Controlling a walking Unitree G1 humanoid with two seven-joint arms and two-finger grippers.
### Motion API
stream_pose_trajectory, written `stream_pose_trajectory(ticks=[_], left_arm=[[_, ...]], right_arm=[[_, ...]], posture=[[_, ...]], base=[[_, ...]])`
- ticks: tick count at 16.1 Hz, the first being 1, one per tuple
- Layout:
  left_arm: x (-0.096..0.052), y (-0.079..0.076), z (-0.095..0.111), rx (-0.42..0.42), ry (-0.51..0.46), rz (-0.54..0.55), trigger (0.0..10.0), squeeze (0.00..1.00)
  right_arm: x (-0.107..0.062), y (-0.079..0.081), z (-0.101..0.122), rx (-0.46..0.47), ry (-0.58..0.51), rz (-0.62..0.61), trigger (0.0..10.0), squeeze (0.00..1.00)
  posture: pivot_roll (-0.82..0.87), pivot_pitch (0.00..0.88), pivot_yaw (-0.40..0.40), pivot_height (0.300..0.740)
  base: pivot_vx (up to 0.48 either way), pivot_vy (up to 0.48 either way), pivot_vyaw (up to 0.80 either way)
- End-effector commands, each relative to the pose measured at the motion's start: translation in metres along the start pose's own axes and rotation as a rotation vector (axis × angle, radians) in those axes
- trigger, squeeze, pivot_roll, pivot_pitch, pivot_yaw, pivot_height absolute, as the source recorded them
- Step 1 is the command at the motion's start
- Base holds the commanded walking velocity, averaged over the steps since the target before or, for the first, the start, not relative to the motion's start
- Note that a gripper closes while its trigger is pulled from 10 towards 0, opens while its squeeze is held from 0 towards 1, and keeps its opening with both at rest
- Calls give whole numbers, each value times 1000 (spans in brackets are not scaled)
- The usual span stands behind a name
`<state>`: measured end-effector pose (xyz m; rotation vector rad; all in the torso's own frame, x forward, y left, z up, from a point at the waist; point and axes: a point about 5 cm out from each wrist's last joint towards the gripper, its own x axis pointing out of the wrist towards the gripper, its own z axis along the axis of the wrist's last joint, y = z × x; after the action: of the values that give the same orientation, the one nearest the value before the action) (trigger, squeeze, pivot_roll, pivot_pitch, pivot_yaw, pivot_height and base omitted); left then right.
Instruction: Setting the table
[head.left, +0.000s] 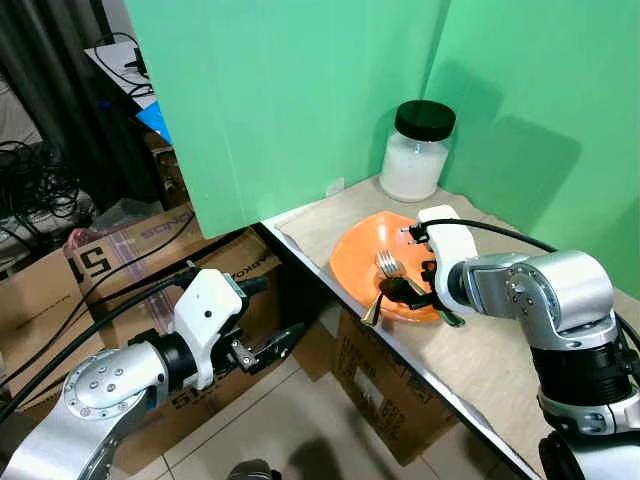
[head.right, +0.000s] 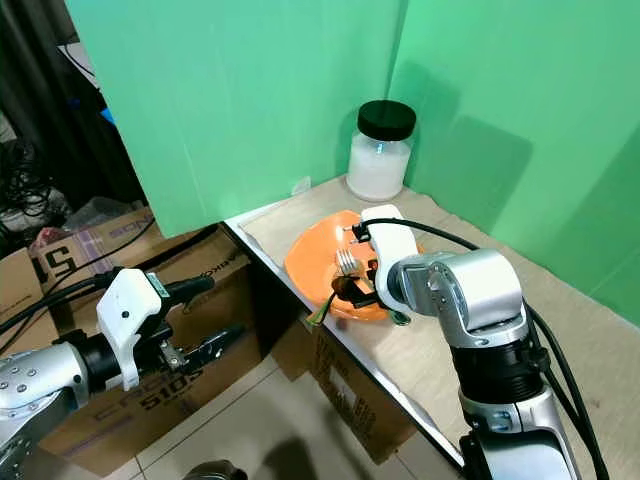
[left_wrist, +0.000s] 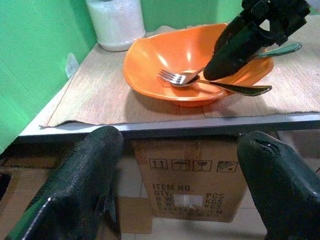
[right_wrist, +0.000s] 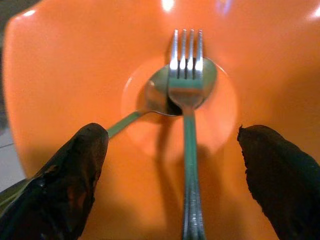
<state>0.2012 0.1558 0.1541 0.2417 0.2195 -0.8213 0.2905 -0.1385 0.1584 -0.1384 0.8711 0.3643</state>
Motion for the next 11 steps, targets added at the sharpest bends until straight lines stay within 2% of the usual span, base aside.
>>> stream_pose_trajectory(ticks=[1, 2, 3, 4, 11], left_arm=[[-1, -1, 5, 23, -6, -9, 10000, 0], [-1, 0, 5, 24, -6, -5, 10000, 0], [-2, 1, 5, 24, -5, -1, 10000, 0], [-2, 1, 5, 24, -4, 0, 10000, 0], [-3, -1, 5, 29, -3, -14, 10000, 0]], right_arm=[[0, -1, 2, -7, -3, -20, 4078, 0], [1, -2, 2, -4, -4, -24, 3020, 0], [1, -3, 2, -3, -4, -28, 1059, 0], [1, -5, 2, -3, -2, -32, 0, 0], [2, -5, -2, -33, 20, -20, 0, 0]], posture=[[73, 0, 0, 740], [72, 0, 1, 740], [72, 0, 0, 740], [73, 0, -1, 740], [69, 0, 0, 740]], base=[[0, 0, 0], [0, 0, 0], [0, 0, 0], [0, 0, 0], [0, 0, 0]])
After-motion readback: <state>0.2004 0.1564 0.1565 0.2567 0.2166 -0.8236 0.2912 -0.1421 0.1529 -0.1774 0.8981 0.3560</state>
